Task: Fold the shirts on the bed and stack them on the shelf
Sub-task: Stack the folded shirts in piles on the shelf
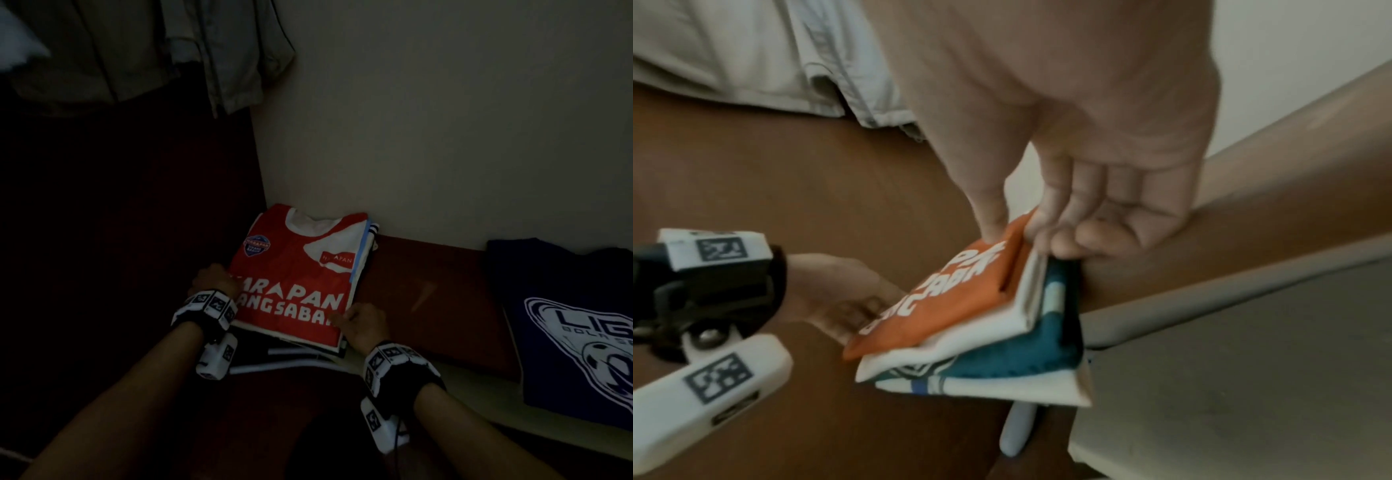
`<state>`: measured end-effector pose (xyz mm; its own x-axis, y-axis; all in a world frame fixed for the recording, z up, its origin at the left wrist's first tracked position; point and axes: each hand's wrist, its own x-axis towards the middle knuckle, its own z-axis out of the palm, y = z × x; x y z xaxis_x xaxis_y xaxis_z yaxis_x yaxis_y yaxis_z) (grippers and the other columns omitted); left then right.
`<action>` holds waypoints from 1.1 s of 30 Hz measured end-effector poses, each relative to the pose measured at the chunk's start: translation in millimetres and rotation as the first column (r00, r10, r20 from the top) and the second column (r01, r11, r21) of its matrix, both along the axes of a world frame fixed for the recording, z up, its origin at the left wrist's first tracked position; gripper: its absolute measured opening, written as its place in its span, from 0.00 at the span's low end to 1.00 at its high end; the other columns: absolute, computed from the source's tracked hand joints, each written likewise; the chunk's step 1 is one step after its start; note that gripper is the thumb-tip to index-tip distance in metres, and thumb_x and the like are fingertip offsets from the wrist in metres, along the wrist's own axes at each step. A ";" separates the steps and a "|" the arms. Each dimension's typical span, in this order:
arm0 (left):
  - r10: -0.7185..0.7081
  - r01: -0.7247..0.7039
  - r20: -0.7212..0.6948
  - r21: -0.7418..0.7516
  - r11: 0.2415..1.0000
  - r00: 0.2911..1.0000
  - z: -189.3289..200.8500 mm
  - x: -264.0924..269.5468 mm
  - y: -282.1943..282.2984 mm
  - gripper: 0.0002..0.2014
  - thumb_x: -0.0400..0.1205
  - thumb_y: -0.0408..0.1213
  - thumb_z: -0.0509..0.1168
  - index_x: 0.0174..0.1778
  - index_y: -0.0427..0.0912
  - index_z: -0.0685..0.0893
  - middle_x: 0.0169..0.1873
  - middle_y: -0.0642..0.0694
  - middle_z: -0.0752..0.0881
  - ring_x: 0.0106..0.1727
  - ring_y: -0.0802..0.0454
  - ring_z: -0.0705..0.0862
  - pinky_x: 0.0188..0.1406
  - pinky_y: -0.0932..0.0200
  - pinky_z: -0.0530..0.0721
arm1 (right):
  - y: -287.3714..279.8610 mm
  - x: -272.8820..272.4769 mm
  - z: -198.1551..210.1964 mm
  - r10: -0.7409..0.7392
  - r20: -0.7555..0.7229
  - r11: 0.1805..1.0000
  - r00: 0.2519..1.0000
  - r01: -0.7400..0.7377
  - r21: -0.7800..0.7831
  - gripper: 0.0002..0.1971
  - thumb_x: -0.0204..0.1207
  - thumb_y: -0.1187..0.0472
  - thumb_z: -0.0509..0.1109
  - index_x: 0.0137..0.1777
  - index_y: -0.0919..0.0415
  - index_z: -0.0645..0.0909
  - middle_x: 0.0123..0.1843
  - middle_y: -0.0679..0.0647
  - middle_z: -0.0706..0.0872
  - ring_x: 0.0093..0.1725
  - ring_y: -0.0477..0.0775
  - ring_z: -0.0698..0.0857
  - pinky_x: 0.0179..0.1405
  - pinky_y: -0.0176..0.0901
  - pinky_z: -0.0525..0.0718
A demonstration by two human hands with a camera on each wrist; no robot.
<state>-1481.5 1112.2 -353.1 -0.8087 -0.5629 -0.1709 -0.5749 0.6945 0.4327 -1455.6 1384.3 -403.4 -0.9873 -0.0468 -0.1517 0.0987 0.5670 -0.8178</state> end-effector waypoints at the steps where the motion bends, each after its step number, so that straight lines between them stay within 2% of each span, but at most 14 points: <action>1: 0.009 -0.009 0.019 0.002 1.000 1.000 -0.1 5.0 -2.0 0.21 0.79 0.46 0.70 0.60 0.33 0.82 0.59 0.36 0.84 0.56 0.37 0.85 0.45 0.52 0.82 | -0.6 1.9 2.7 0.037 0.032 0.998 0.999 -0.038 0.049 0.21 0.74 0.47 0.76 0.26 0.56 0.75 0.41 0.58 0.89 0.44 0.59 0.88 0.46 0.49 0.87; 5: 0.022 -0.023 0.071 0.013 1.000 0.997 -0.2 20.2 -15.5 0.29 0.77 0.52 0.72 0.65 0.35 0.80 0.63 0.34 0.82 0.60 0.36 0.83 0.53 0.49 0.83 | -4.3 8.7 9.3 0.111 0.097 0.984 0.989 -0.123 0.131 0.23 0.76 0.48 0.74 0.24 0.56 0.73 0.30 0.49 0.79 0.41 0.56 0.84 0.45 0.47 0.87; 8: 0.061 -0.057 0.066 -0.053 0.997 0.996 4.1 27.7 -20.6 0.21 0.79 0.46 0.71 0.61 0.32 0.82 0.62 0.32 0.83 0.59 0.35 0.84 0.48 0.50 0.82 | -6.7 13.0 14.7 0.104 0.090 0.987 0.990 -0.115 0.116 0.20 0.77 0.53 0.74 0.26 0.57 0.74 0.32 0.52 0.81 0.40 0.54 0.84 0.42 0.44 0.85; 11: 0.062 -0.061 0.022 -0.070 0.996 0.998 9.8 28.1 -24.6 0.17 0.79 0.43 0.69 0.57 0.33 0.83 0.59 0.32 0.83 0.56 0.34 0.84 0.52 0.46 0.86 | -7.5 15.7 23.2 0.036 0.041 0.999 0.999 -0.036 0.007 0.16 0.76 0.55 0.74 0.30 0.60 0.78 0.38 0.56 0.86 0.40 0.53 0.83 0.38 0.39 0.81; 13: 0.073 -0.072 0.005 -0.079 0.994 0.997 17.7 26.5 -22.9 0.14 0.81 0.39 0.67 0.55 0.31 0.84 0.57 0.32 0.84 0.56 0.34 0.84 0.52 0.44 0.87 | -9.8 14.7 29.4 -0.037 0.041 0.995 0.998 0.041 -0.092 0.14 0.77 0.56 0.74 0.34 0.64 0.81 0.39 0.59 0.86 0.41 0.55 0.84 0.38 0.40 0.81; 16: 0.108 -0.112 -0.078 -0.045 0.993 0.991 24.3 19.6 -19.6 0.13 0.83 0.36 0.65 0.57 0.30 0.84 0.59 0.31 0.83 0.59 0.34 0.83 0.54 0.45 0.82 | -18.0 13.8 36.8 -0.080 0.321 0.928 0.944 0.188 -0.321 0.11 0.79 0.56 0.72 0.41 0.63 0.78 0.46 0.61 0.85 0.39 0.60 0.85 0.37 0.51 0.89; 18: 0.094 -0.088 -0.136 0.050 0.995 0.986 25.6 17.2 -20.0 0.13 0.82 0.39 0.67 0.52 0.30 0.86 0.51 0.35 0.86 0.52 0.38 0.85 0.46 0.51 0.83 | -19.9 14.7 41.6 -0.047 0.463 0.878 0.885 0.257 -0.404 0.10 0.78 0.57 0.74 0.48 0.62 0.78 0.54 0.65 0.86 0.40 0.61 0.87 0.34 0.53 0.90; 20: 0.082 -0.058 -0.168 0.140 0.988 0.982 26.2 18.1 -19.9 0.14 0.81 0.42 0.71 0.40 0.33 0.85 0.37 0.43 0.85 0.36 0.48 0.83 0.33 0.60 0.80 | -20.7 12.4 38.6 -0.042 0.437 0.870 0.898 0.248 -0.426 0.07 0.77 0.62 0.74 0.49 0.62 0.78 0.60 0.67 0.85 0.45 0.60 0.87 0.30 0.46 0.89; 21: 0.089 -0.056 -0.199 0.167 0.984 0.976 26.8 19.4 -19.1 0.13 0.80 0.42 0.72 0.37 0.34 0.84 0.36 0.43 0.84 0.33 0.49 0.81 0.32 0.61 0.78 | -21.1 13.1 37.7 -0.056 0.427 0.851 0.903 0.267 -0.452 0.07 0.77 0.66 0.74 0.51 0.64 0.78 0.61 0.67 0.84 0.50 0.60 0.86 0.30 0.44 0.89; 23: 0.115 -0.066 -0.246 0.197 0.978 0.962 27.5 23.4 -16.7 0.11 0.76 0.39 0.75 0.45 0.34 0.86 0.46 0.38 0.87 0.43 0.43 0.86 0.40 0.59 0.80 | -20.0 13.6 32.5 -0.123 0.430 0.792 0.895 0.349 -0.501 0.16 0.74 0.74 0.74 0.58 0.68 0.74 0.60 0.65 0.81 0.58 0.64 0.84 0.41 0.52 0.89; 25: 0.157 -0.090 -0.280 0.239 0.967 0.947 26.0 25.1 -16.9 0.15 0.73 0.35 0.78 0.51 0.33 0.86 0.53 0.36 0.87 0.52 0.40 0.87 0.45 0.56 0.82 | -17.9 12.0 30.5 -0.145 0.427 0.786 0.893 0.366 -0.498 0.18 0.72 0.77 0.74 0.60 0.69 0.75 0.60 0.65 0.82 0.57 0.65 0.84 0.49 0.58 0.88; 27: 0.173 -0.083 -0.317 0.278 0.957 0.932 25.5 24.7 -20.7 0.14 0.71 0.30 0.79 0.49 0.34 0.86 0.52 0.35 0.88 0.49 0.42 0.86 0.45 0.56 0.84 | -11.1 9.7 37.2 -0.084 0.441 0.791 0.894 0.329 -0.516 0.09 0.73 0.78 0.71 0.51 0.68 0.82 0.57 0.65 0.86 0.49 0.61 0.86 0.42 0.54 0.88; 30: 0.208 -0.057 -0.382 0.370 0.927 0.901 28.0 25.7 -29.7 0.15 0.70 0.26 0.78 0.52 0.32 0.86 0.51 0.34 0.88 0.46 0.47 0.83 0.46 0.57 0.81 | 8.7 2.7 52.6 -0.024 0.430 0.772 0.903 0.290 -0.566 0.11 0.75 0.80 0.65 0.42 0.65 0.82 0.43 0.59 0.87 0.40 0.54 0.85 0.30 0.42 0.84; 33: 0.198 -0.063 -0.206 0.525 0.849 0.958 19.7 26.2 -35.6 0.23 0.71 0.26 0.78 0.61 0.30 0.82 0.55 0.32 0.85 0.57 0.38 0.85 0.53 0.50 0.83 | 31.8 -9.1 58.1 -0.015 0.441 0.822 0.897 0.263 -0.506 0.09 0.74 0.78 0.65 0.42 0.63 0.80 0.42 0.59 0.84 0.37 0.52 0.82 0.30 0.41 0.81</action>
